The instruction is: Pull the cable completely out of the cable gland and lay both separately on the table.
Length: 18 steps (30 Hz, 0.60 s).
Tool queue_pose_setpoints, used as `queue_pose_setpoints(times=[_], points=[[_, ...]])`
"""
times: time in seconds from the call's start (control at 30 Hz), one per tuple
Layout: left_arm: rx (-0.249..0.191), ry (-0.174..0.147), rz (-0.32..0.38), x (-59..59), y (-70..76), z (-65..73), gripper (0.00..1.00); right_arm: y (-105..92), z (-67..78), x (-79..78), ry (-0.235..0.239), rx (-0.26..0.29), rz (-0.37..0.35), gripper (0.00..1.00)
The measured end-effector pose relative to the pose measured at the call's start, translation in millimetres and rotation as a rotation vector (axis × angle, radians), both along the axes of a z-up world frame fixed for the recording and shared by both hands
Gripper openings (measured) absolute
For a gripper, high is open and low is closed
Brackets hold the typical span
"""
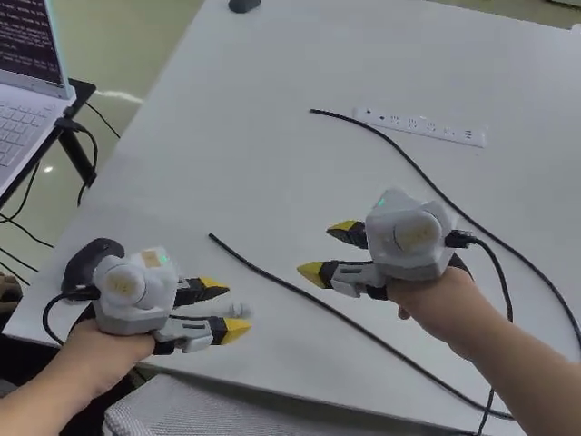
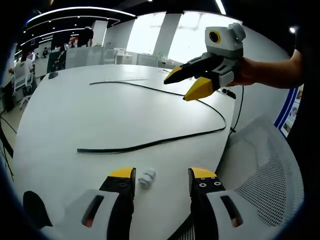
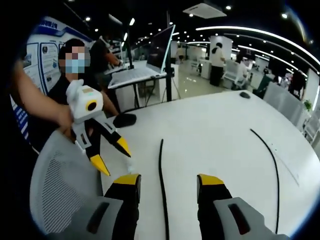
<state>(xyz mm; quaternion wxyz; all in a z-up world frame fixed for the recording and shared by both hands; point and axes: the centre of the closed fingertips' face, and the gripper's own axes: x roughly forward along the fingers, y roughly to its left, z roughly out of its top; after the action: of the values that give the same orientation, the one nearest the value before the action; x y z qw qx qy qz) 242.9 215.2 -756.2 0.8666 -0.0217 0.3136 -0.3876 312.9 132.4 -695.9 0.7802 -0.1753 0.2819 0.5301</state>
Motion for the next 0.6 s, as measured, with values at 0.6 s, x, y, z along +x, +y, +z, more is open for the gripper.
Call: queue_pose_setpoints(times=[0.6], points=[[-0.001,-0.017,0.117,-22.4,5.5,44.2,0.66,-93.8,28.3,-58.8,0.043,0.138,-0.113,0.61]])
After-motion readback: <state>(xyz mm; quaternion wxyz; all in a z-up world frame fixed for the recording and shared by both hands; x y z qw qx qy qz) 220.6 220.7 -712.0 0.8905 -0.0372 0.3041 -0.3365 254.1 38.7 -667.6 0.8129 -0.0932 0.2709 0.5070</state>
